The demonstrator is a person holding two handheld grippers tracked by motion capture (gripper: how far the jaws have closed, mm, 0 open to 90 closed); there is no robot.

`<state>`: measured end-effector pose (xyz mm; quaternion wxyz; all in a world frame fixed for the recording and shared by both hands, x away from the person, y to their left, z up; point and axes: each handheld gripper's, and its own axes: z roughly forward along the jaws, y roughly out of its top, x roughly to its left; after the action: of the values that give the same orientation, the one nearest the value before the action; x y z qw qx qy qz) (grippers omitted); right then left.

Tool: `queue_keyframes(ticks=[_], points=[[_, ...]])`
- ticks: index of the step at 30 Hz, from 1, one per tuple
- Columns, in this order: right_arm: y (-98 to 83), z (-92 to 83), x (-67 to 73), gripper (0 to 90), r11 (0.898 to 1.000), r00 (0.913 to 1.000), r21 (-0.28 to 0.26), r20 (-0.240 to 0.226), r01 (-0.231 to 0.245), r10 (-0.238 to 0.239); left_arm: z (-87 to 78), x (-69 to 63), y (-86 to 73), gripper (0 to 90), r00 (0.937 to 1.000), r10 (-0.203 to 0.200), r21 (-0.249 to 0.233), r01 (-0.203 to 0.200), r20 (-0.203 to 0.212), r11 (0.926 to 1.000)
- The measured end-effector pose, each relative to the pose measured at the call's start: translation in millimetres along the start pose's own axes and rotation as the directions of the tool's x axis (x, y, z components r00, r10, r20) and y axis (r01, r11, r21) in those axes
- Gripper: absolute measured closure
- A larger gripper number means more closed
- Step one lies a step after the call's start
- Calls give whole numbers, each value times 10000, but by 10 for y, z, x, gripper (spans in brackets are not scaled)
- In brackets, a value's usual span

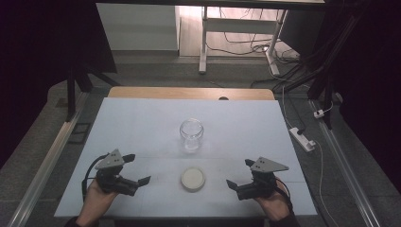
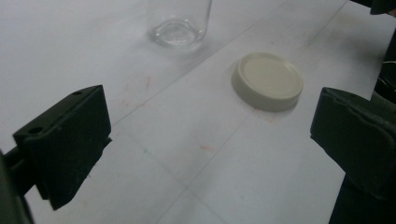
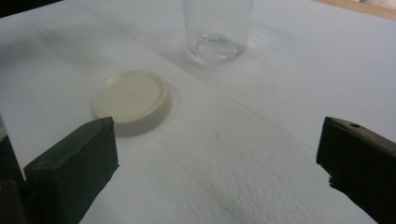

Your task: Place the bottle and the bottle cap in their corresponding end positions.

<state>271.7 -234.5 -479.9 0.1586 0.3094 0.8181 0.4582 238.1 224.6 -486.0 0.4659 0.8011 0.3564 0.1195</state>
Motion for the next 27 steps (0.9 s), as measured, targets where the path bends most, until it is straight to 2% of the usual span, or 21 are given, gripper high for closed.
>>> queue_keyframes(ticks=[5, 9, 12, 18, 20, 25, 27], points=[[-120, -153, -89, 0, 9993, 9978, -19, 553, -367, 367, -153, 14, -180, 0, 9989, -386, -18, 386, -249, 9993], [-224, -280, -161, 0, 9968, 9924, 1, 947, -796, 792, -265, 27, -325, 0, 9963, -708, 14, 709, -487, 9975], [-308, -358, -208, 0, 9938, 9867, 80, 1206, -1105, 1088, -343, 32, -430, 0, 9932, -908, 60, 915, -723, 9958], [-425, -485, -245, 0, 9900, 9783, 245, 1581, -1393, 1337, -467, 50, -632, 0, 9842, -1314, 264, 1354, -1187, 9904], [-458, -515, -250, 0, 9887, 9767, 321, 1631, -1466, 1395, -496, 56, -677, 0, 9813, -1396, 359, 1455, -1322, 9887], [-532, -566, -239, 0, 9841, 9735, 625, 1697, -1660, 1534, -529, 38, -748, 0, 9750, -1270, 763, 1428, -1823, 9868], [-540, -592, -235, 0, 9838, 9719, 571, 1751, -1697, 1574, -547, 27, -759, 0, 9739, -1218, 828, 1397, -1915, 9867]])
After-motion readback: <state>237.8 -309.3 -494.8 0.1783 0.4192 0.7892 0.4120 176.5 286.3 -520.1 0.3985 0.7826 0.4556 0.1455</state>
